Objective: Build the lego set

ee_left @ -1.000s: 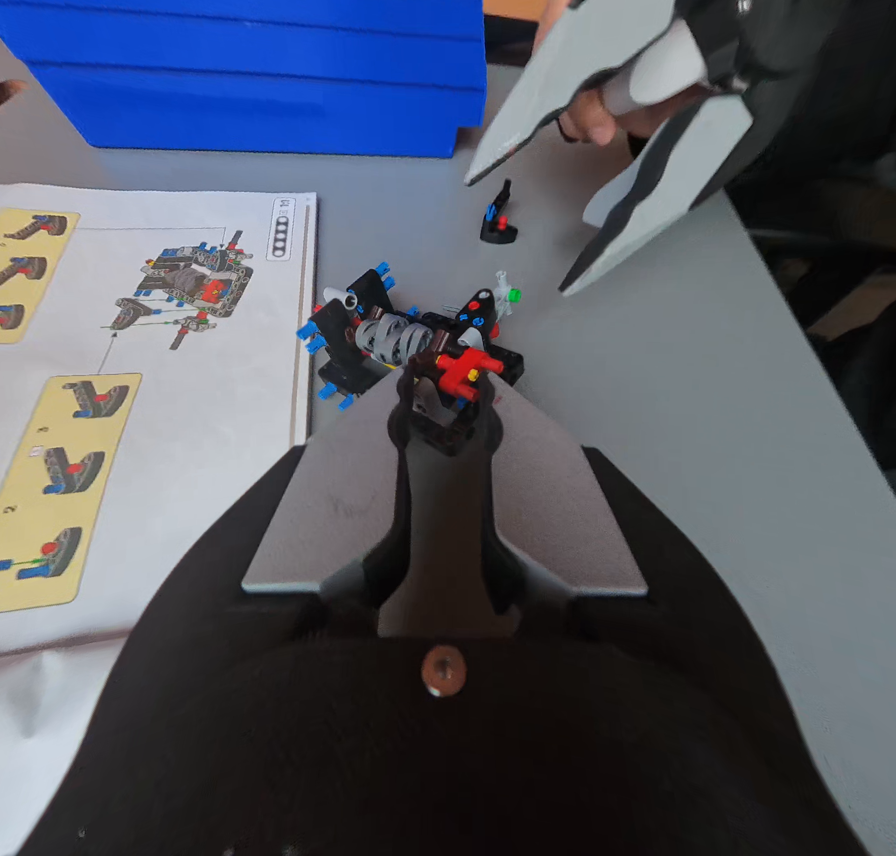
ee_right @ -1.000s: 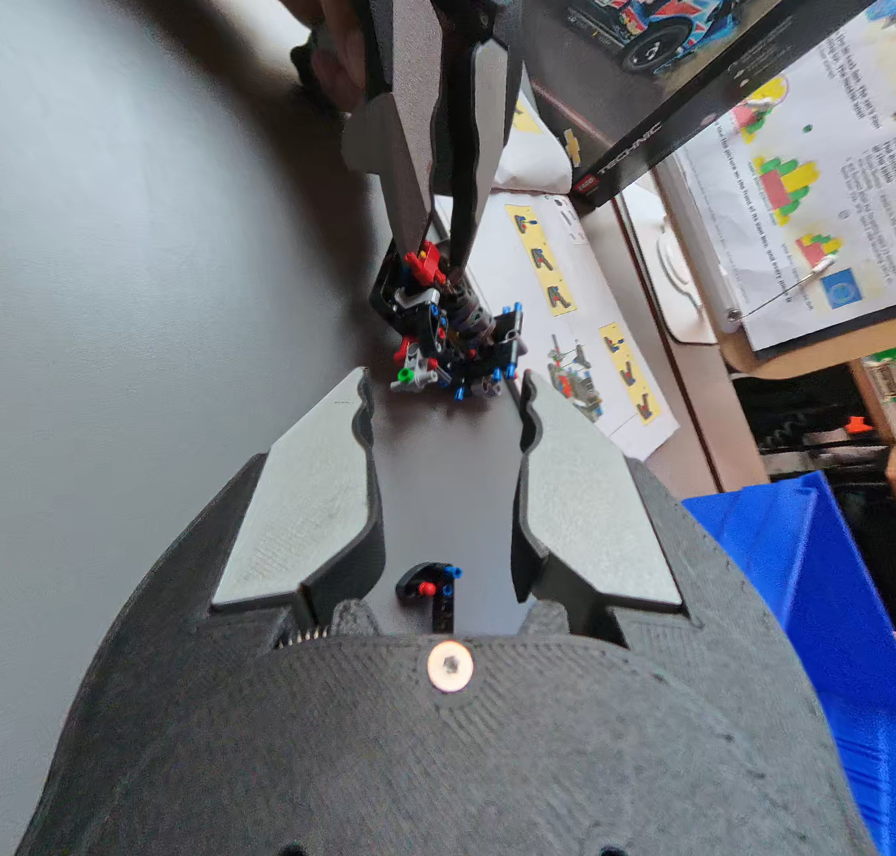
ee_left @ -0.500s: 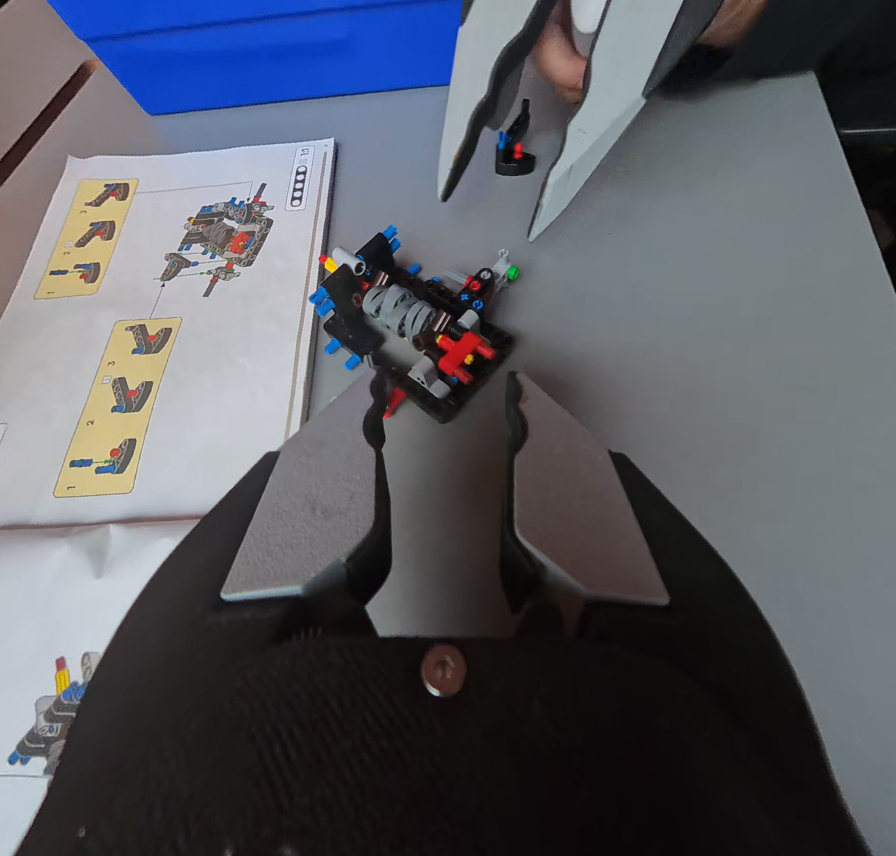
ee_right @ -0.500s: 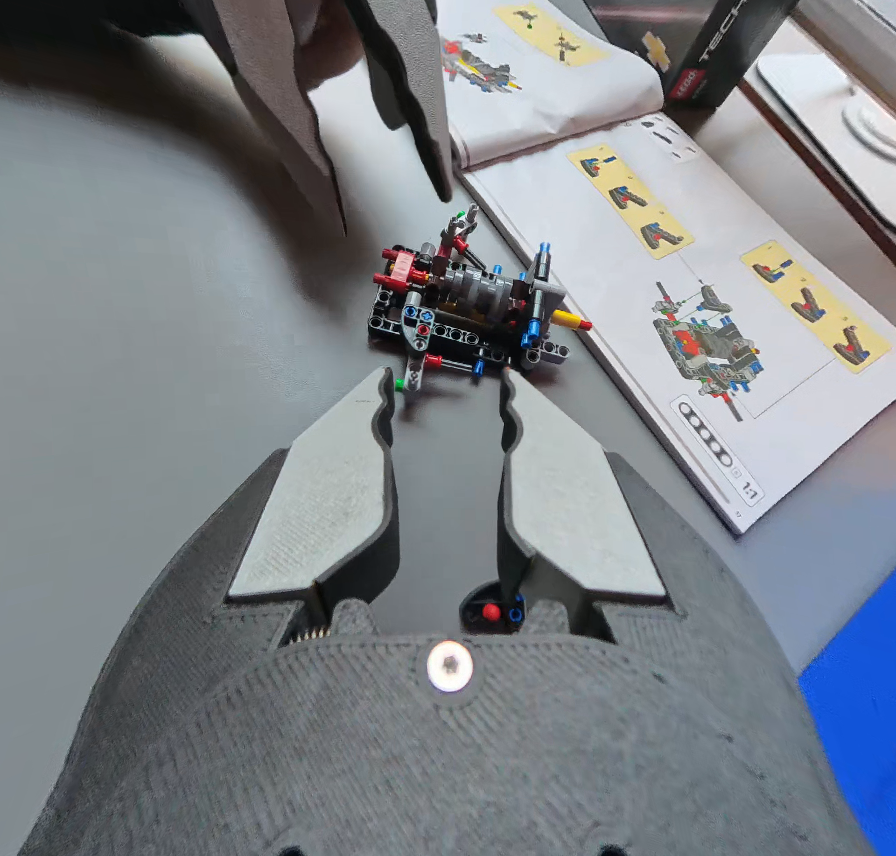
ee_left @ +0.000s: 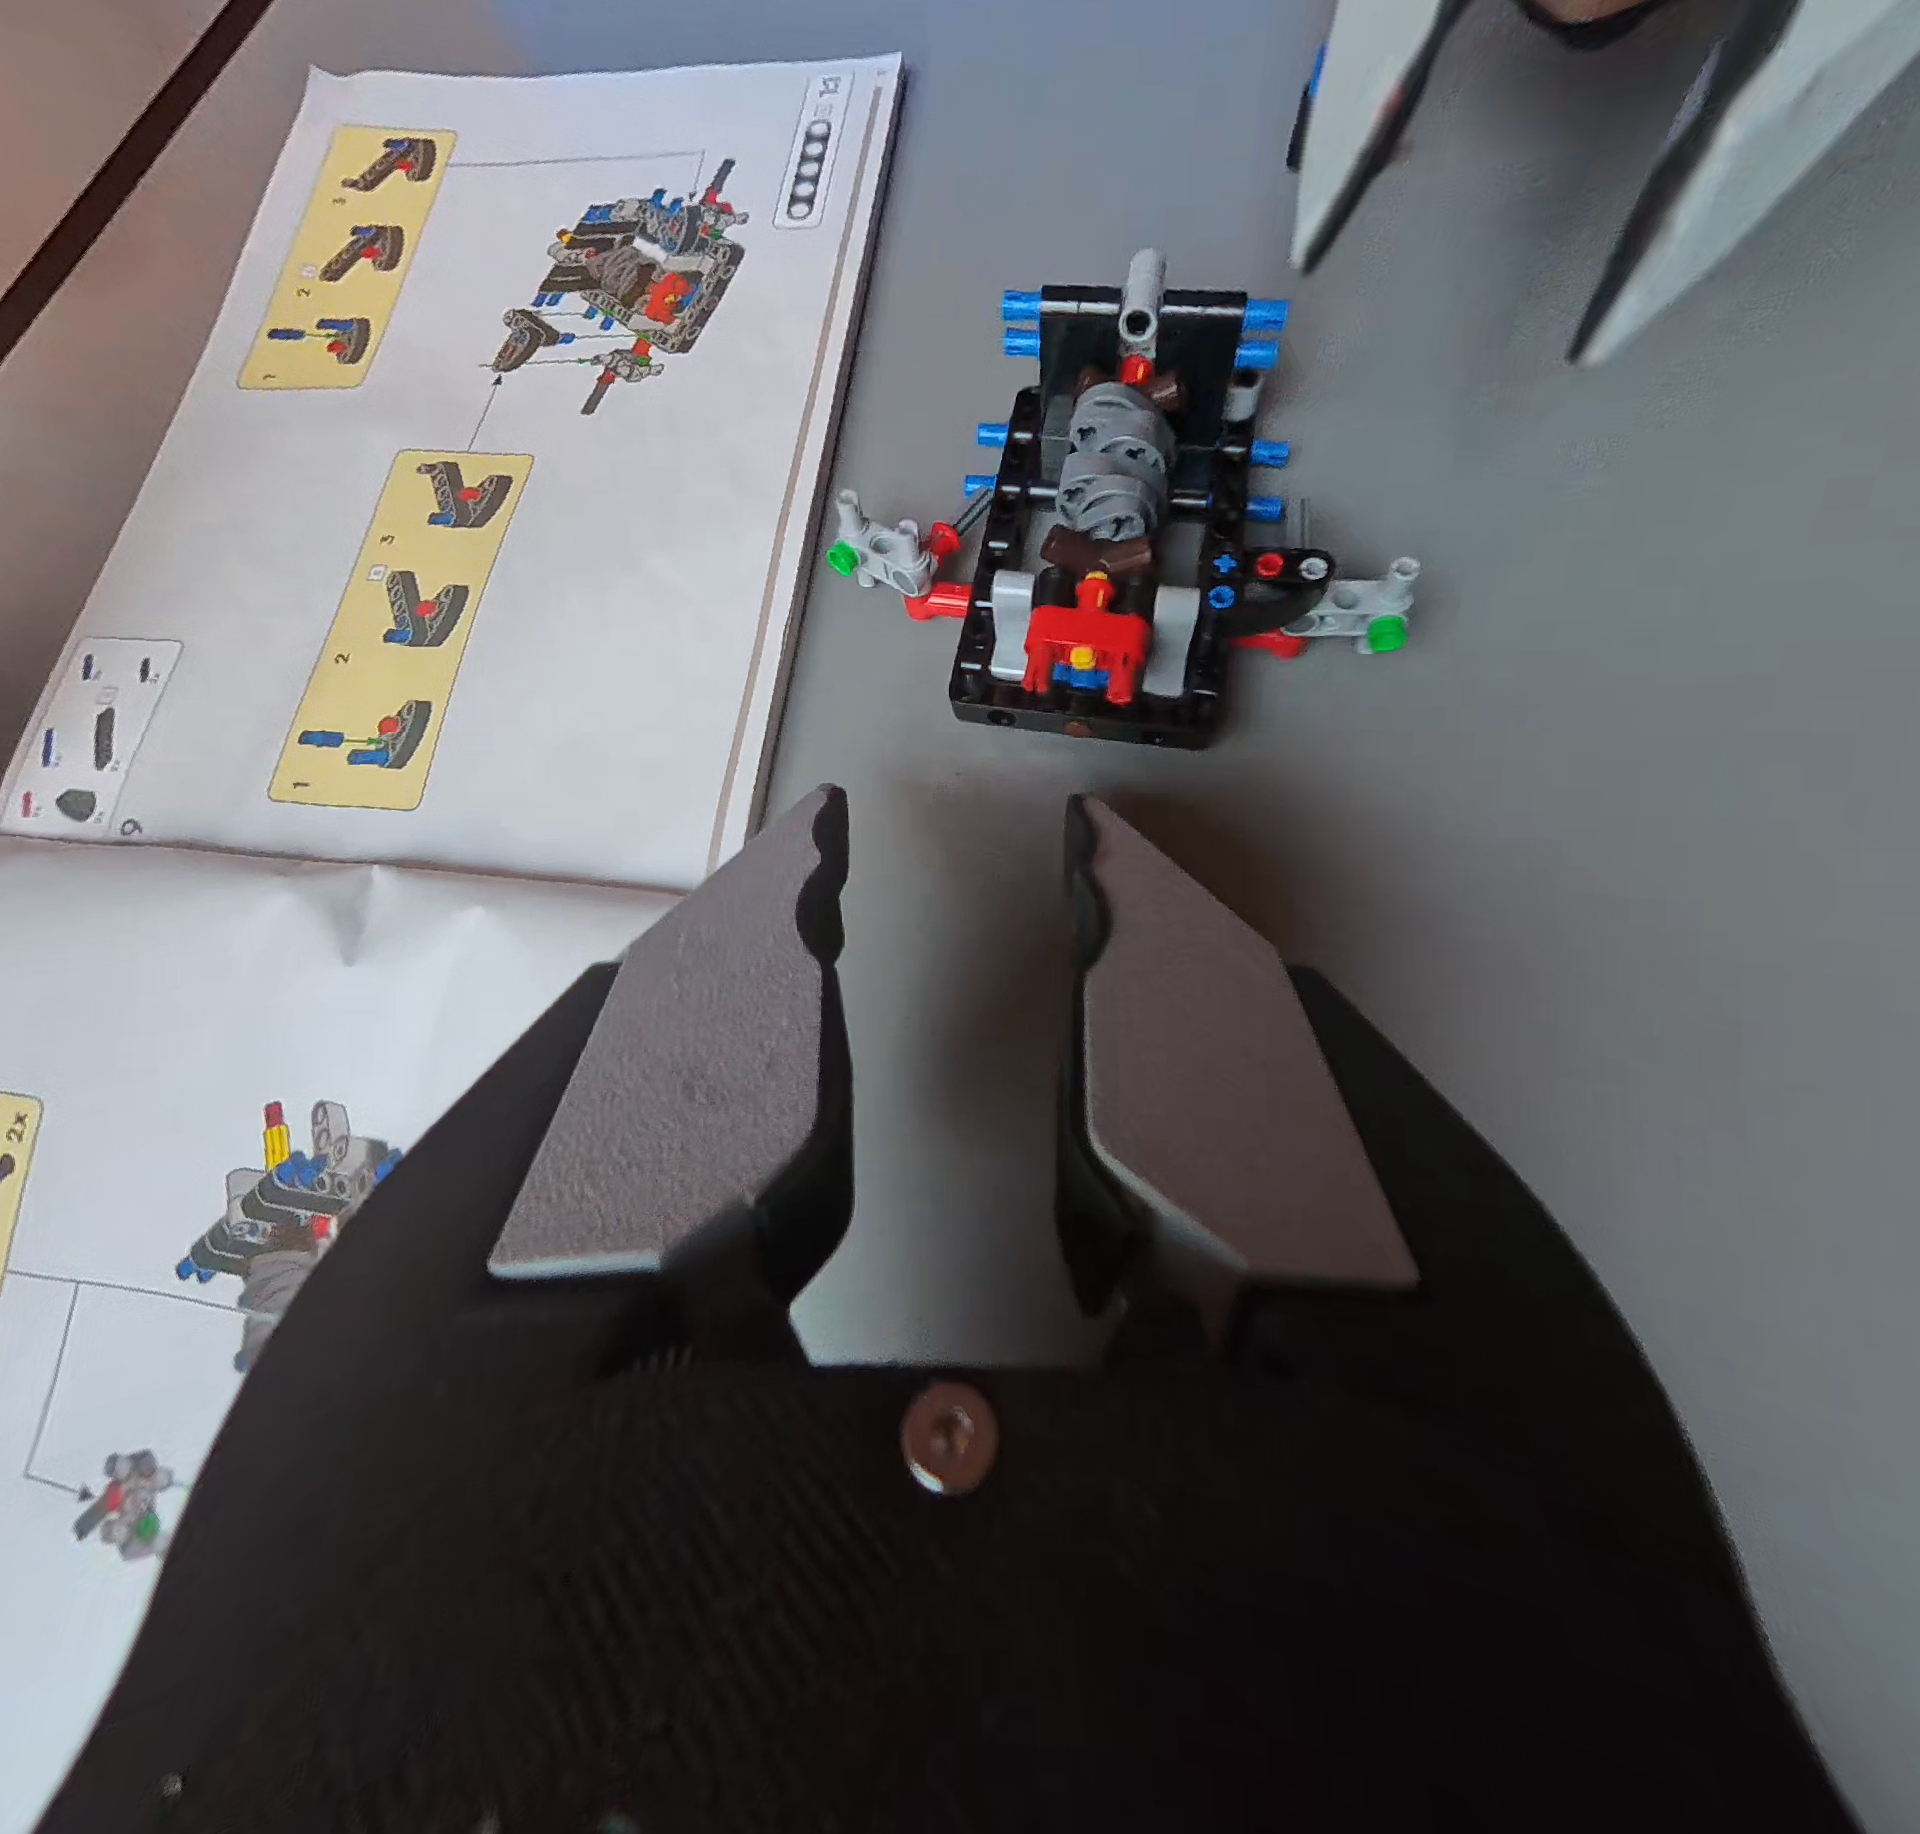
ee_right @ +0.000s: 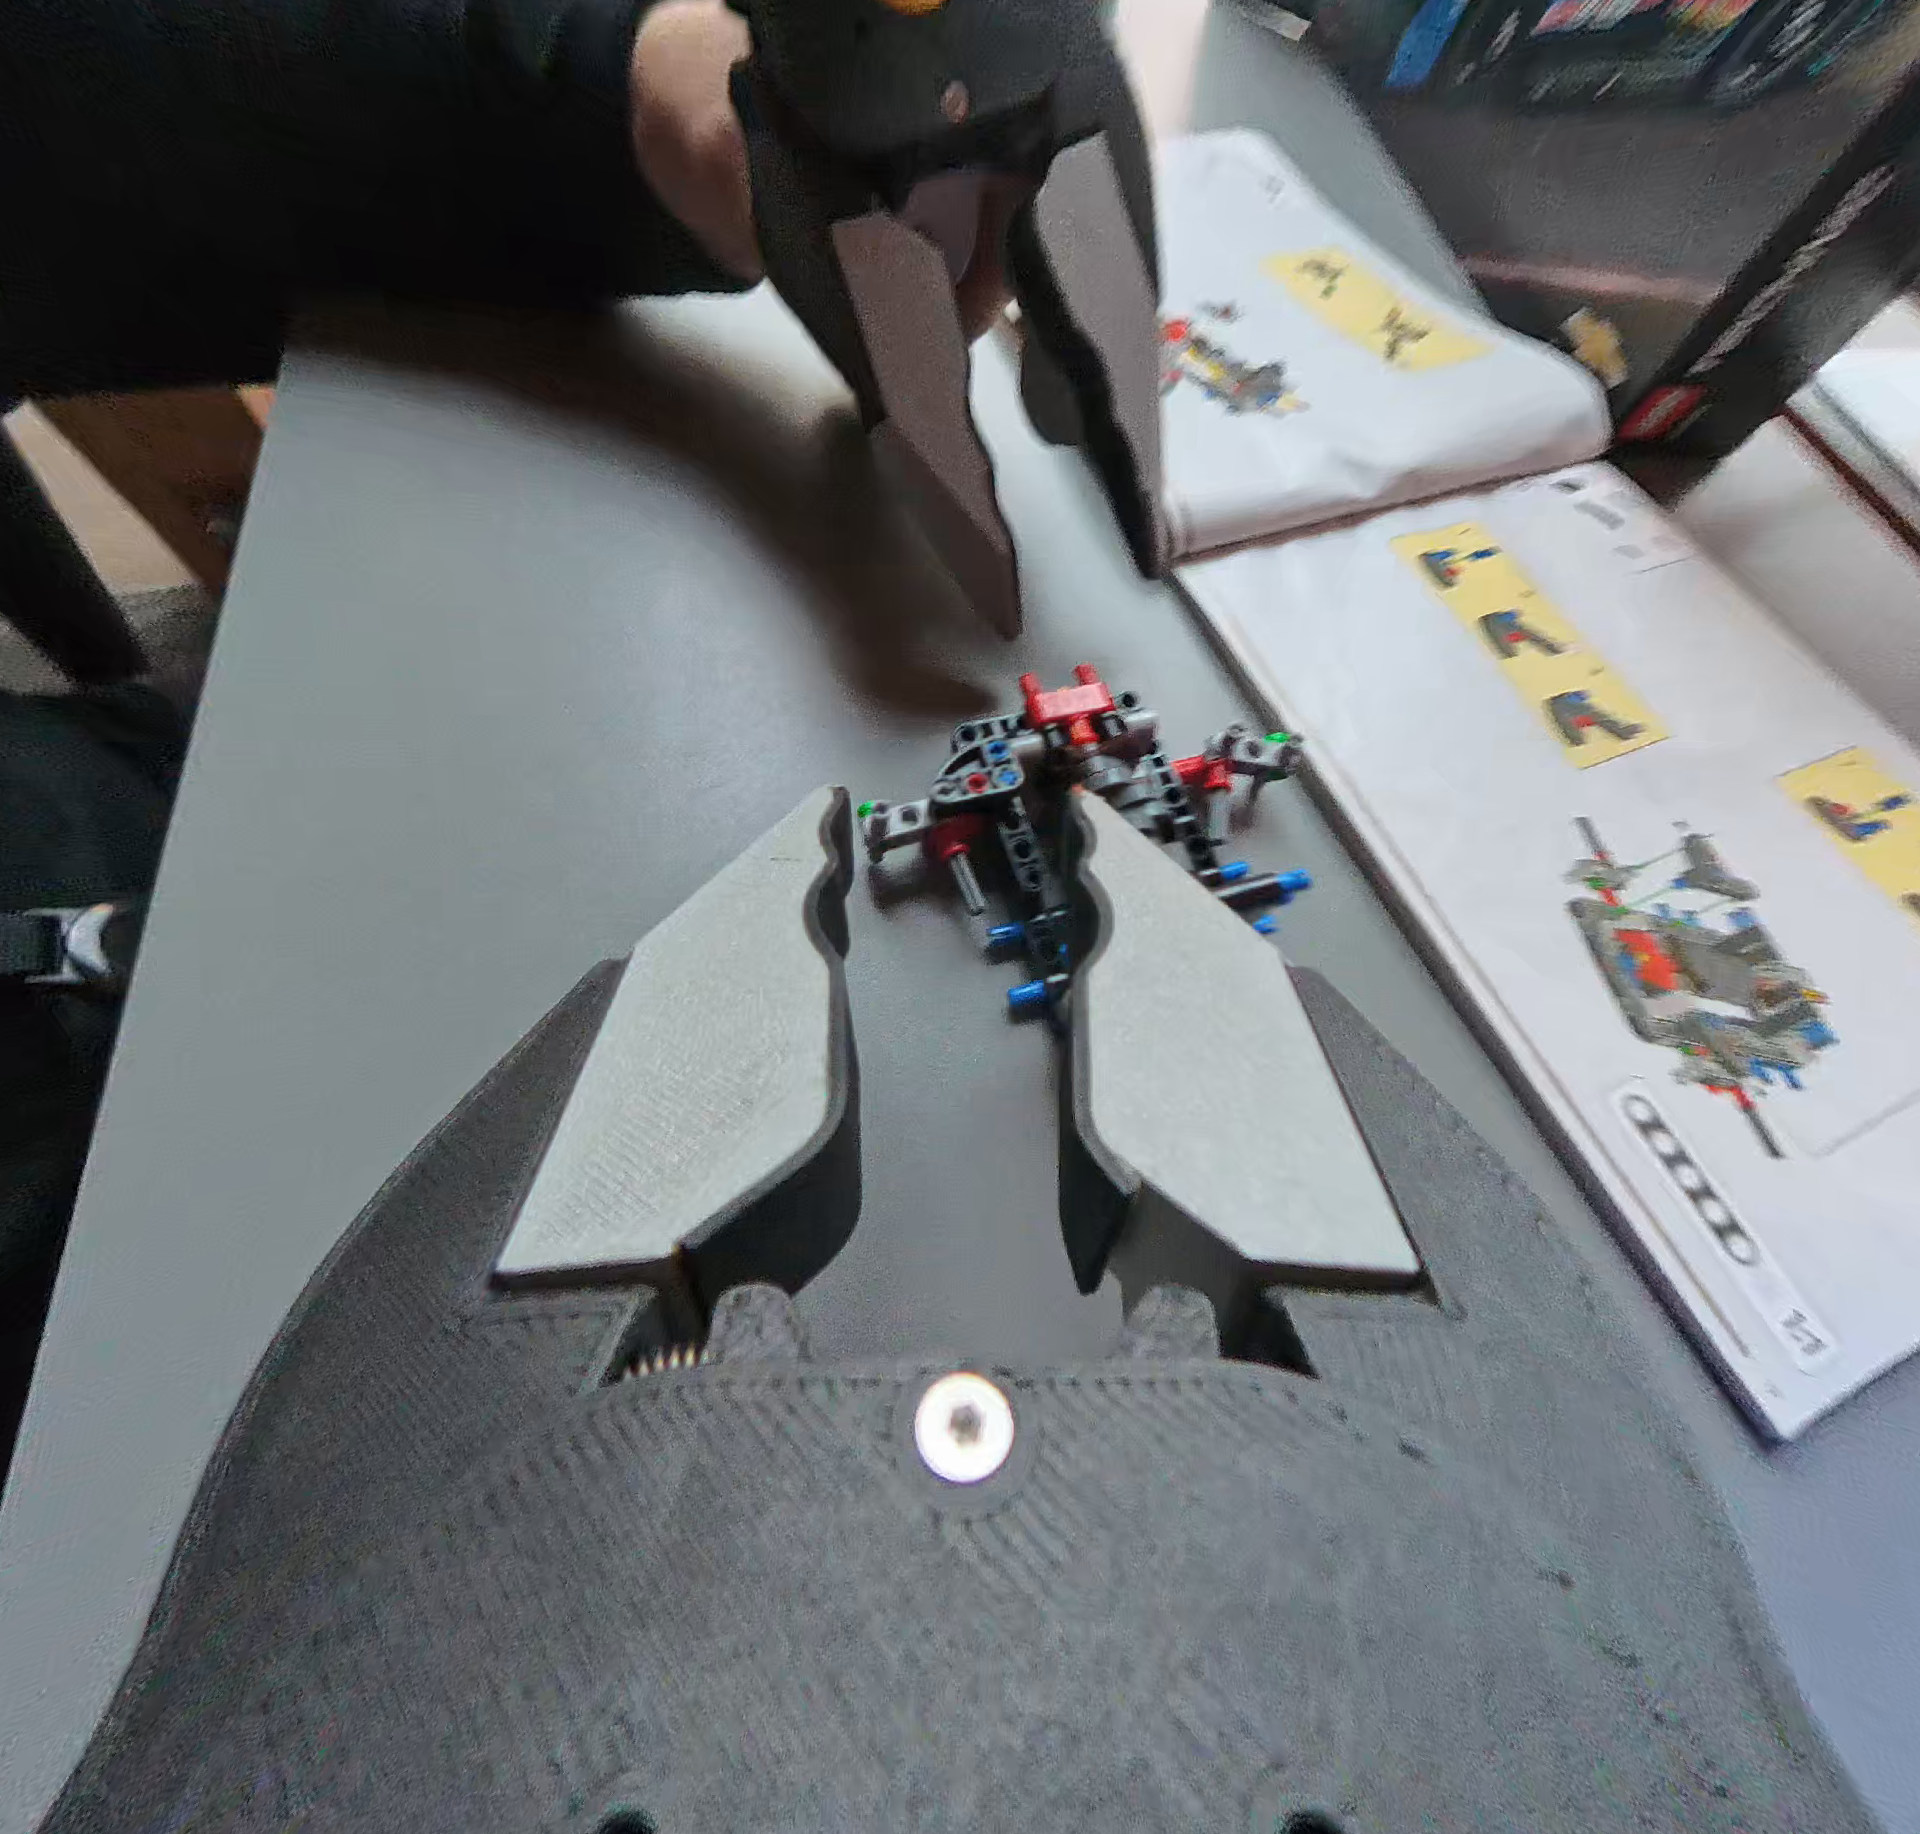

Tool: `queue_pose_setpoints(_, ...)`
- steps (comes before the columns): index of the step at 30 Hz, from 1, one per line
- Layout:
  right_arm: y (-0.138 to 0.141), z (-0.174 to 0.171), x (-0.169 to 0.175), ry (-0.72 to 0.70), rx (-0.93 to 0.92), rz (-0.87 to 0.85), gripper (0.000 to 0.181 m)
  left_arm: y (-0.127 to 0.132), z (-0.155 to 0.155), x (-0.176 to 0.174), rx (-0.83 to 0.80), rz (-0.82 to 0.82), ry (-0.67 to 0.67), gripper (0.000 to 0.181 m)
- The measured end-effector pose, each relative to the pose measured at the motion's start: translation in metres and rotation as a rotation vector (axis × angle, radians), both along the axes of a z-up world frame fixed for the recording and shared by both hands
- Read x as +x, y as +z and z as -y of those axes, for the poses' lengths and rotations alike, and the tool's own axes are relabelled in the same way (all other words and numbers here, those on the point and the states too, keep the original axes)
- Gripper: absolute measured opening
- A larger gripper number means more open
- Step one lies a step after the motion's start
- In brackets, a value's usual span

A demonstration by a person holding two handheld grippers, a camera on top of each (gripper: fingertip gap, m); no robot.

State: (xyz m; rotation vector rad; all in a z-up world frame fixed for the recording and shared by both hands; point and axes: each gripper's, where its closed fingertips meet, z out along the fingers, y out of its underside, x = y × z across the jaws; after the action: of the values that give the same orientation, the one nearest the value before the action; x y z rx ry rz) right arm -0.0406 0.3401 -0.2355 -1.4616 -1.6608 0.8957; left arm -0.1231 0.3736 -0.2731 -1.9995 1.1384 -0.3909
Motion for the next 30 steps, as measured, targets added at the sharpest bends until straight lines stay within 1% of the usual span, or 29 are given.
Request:
queue_pose_setpoints(2, 0.017, -0.019, 0.009, -0.093, 0.025, -0.098, 0.036, 0.005, 0.003, 0.000, -0.016, 0.047, 0.013, 0.038)
queue_pose_setpoints(3, 0.020, -0.029, 0.014, -0.135, 0.032, -0.119, 0.038, 0.005, 0.004, 0.001, -0.021, 0.053, 0.019, 0.038)
queue_pose_setpoints(5, 0.017, -0.044, 0.023, -0.197, 0.037, -0.109, 0.038, 0.005, 0.006, 0.004, -0.021, 0.051, 0.025, 0.038)
queue_pose_setpoints(8, 0.003, -0.060, 0.029, -0.274, 0.026, -0.065, 0.040, 0.004, 0.010, 0.017, -0.020, 0.039, 0.019, 0.041)
queue_pose_setpoints(11, -0.005, -0.063, 0.028, -0.281, 0.038, -0.033, 0.041, 0.003, 0.014, 0.030, -0.008, -0.002, 0.001, 0.040)
queue_pose_setpoints(14, -0.006, -0.061, 0.027, -0.276, 0.057, -0.028, 0.041, 0.004, 0.015, 0.039, 0.023, -0.058, -0.006, 0.038)
queue_pose_setpoints(18, -0.012, -0.053, 0.024, -0.236, 0.021, -0.009, 0.041, -0.006, 0.009, 0.038, 0.009, -0.154, 0.018, 0.033)
queue_pose_setpoints(22, -0.021, -0.043, 0.020, -0.177, -0.007, 0.025, 0.041, -0.007, 0.009, 0.040, -0.011, -0.140, -0.003, 0.032)
queue_pose_setpoints(23, -0.022, -0.039, 0.019, -0.157, -0.010, 0.033, 0.041, -0.006, 0.009, 0.040, -0.018, -0.130, -0.001, 0.028)
queue_pose_setpoints(24, -0.024, -0.038, 0.018, -0.152, -0.004, 0.040, 0.044, -0.005, 0.009, 0.039, -0.023, -0.119, -0.006, 0.019)
queue_pose_setpoints(26, -0.023, -0.036, 0.017, -0.140, 0.010, 0.039, 0.044, -0.005, 0.010, 0.037, -0.067, -0.083, -0.010, 0.019)
queue_pose_setpoints(28, -0.020, -0.035, 0.017, -0.140, 0.009, 0.025, 0.041, -0.006, 0.008, 0.032, -0.109, -0.051, 0.010, 0.019)
queue_pose_setpoints(30, -0.018, -0.043, 0.020, -0.179, 0.009, 0.022, 0.042, -0.006, 0.008, 0.028, -0.131, -0.047, 0.020, 0.019)
